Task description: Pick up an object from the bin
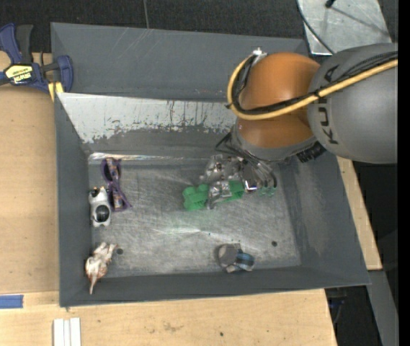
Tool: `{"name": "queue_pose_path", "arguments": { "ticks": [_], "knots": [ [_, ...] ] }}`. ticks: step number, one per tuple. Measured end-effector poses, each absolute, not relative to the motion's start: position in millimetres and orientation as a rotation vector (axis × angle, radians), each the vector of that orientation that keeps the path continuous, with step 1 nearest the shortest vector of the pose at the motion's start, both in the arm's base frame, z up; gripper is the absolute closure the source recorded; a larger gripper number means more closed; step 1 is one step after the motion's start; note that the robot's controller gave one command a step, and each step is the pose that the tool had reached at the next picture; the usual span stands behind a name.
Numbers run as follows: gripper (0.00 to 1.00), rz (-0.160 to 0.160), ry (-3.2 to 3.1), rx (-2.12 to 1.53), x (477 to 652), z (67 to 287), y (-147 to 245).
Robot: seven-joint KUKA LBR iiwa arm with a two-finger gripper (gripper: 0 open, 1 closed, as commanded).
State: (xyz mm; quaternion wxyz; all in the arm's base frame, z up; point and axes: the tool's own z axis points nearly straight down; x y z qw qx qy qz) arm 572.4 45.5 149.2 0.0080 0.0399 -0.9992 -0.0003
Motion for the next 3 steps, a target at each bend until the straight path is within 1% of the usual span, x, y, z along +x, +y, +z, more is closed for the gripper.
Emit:
{"name": "queue_pose_path", "arguments": {
  "ticks": [1, 2, 3],
  "knots": [
    [1.00, 0.001, -3.154, 0.168, 578.6, 139, 57],
    [1.00, 0.001, -3.124, 0.172, 560.4, 151, 52],
    [1.00, 0.001, -3.137, 0.164, 556.9, 216, 73]
  ]
}}
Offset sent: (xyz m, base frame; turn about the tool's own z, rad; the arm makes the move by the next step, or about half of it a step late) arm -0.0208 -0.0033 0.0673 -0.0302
